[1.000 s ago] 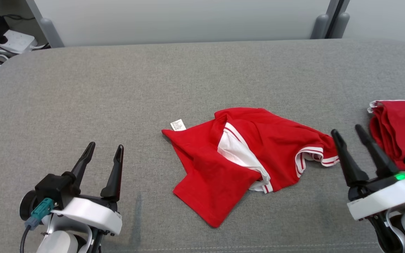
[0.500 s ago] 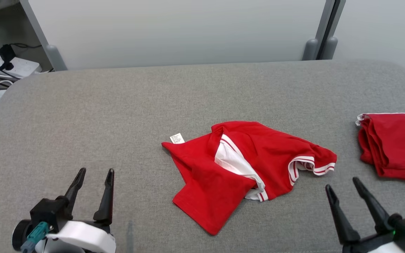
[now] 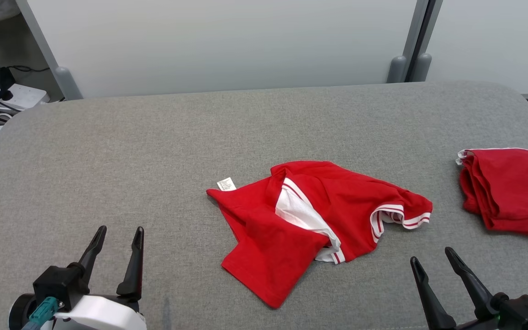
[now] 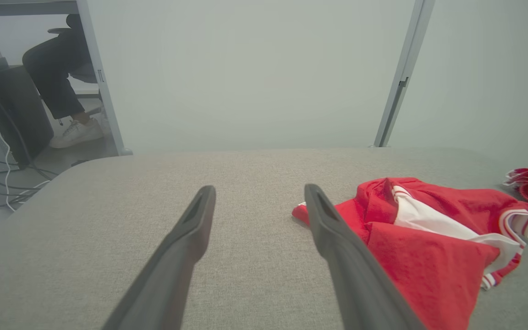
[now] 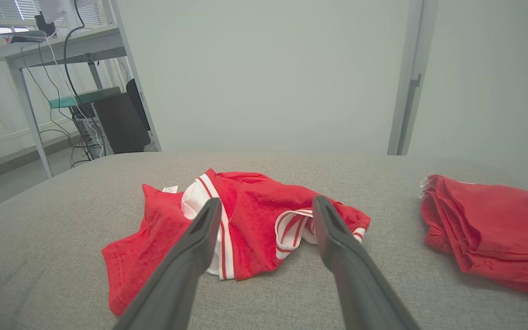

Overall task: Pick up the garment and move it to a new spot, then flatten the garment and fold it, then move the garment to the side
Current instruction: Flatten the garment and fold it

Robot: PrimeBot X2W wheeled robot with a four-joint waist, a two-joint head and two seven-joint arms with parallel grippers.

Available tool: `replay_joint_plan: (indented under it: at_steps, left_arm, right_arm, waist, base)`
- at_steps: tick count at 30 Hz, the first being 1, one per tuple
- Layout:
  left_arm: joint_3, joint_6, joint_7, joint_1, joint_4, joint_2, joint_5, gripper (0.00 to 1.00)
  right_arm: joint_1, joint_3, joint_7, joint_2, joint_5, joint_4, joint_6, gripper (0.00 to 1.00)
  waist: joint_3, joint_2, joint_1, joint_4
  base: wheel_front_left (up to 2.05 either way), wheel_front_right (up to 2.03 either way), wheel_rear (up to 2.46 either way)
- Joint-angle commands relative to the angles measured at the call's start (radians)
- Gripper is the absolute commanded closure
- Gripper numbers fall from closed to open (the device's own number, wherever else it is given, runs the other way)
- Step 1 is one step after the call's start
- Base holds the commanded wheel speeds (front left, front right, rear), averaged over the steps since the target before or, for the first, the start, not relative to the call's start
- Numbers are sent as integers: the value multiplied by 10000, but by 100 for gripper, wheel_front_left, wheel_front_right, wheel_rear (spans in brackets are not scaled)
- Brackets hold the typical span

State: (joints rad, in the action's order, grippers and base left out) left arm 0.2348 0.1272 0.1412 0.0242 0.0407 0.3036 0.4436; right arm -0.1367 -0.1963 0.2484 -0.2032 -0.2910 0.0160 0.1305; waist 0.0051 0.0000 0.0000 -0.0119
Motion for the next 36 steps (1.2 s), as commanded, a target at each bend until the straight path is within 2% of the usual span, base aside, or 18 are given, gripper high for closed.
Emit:
replay_joint_plan:
  at_steps: [1, 13, 17, 18, 21, 23, 29, 30, 31, 33, 34, 36]
  left_arm:
    - [-406, 104, 37, -290, -310, 239, 114, 0]
    - [-307, 146, 16, -377, -392, 221, 154, 0]
    - [-294, 175, 50, -471, -441, 200, 163, 0]
    - [-294, 182, 63, -502, -455, 192, 167, 0]
    - [-264, 173, 82, -666, -498, 165, 175, 0]
    - [-181, 130, 106, -856, -501, 127, 143, 0]
    - [176, -110, 244, -1542, -209, -139, 109, 0]
    - [217, -144, 297, -1669, -128, -206, 117, 0]
    - [267, -184, 354, -1796, -41, -274, 118, 0]
    - [371, -279, 469, -2030, 140, -412, 125, 0]
    - [413, -323, 530, -2130, 234, -469, 125, 0]
    - [488, -417, 639, -2303, 432, -583, 140, 0]
  right_arm:
    - [201, -164, 133, -209, 22, -280, 2, 0]
    - [416, -299, 133, -358, -67, -163, 2, 0]
    - [923, -560, -40, -557, -411, -66, 2, 0]
    - [1175, -694, -188, -672, -498, -23, 2, 5]
    - [2231, -1347, -869, -1145, -678, 125, 2, 10]
    - [3071, -1928, -1435, -1498, -750, 268, 2, 2]
    - [5591, -4074, -3366, -2620, -1587, 1060, 2, 5]
    - [5941, -4375, -3576, -2752, -1806, 1198, 2, 8]
    - [6277, -4722, -3821, -2943, -1900, 1364, 2, 20]
    - [6840, -5350, -4079, -3166, -2240, 1589, 2, 35]
    - [7110, -5670, -4173, -3292, -2315, 1700, 2, 50]
    - [7555, -6224, -4232, -3456, -2509, 1918, 2, 53]
  waist:
    - [29, 0, 0, 16]
    - [182, 0, 0, 142]
    - [378, 0, 0, 159]
    - [450, 0, 0, 150]
    - [770, 0, 0, 164]
    - [1004, 0, 0, 262]
    - [1604, 0, 0, 780]
    - [1689, 0, 0, 892]
    - [1760, 0, 0, 1016]
    - [1887, 0, 0, 1262]
    - [1946, 0, 0, 1372]
    - [2043, 0, 0, 1578]
  base:
    - [0, 0, 0]
    - [0, 0, 0]
    - [0, 0, 0]
    - [0, 0, 0]
    - [0, 0, 0]
    - [0, 0, 0]
    - [0, 0, 0]
    - [0, 0, 0]
    - [0, 0, 0]
    - [0, 0, 0]
    - [0, 0, 0]
    - [0, 0, 0]
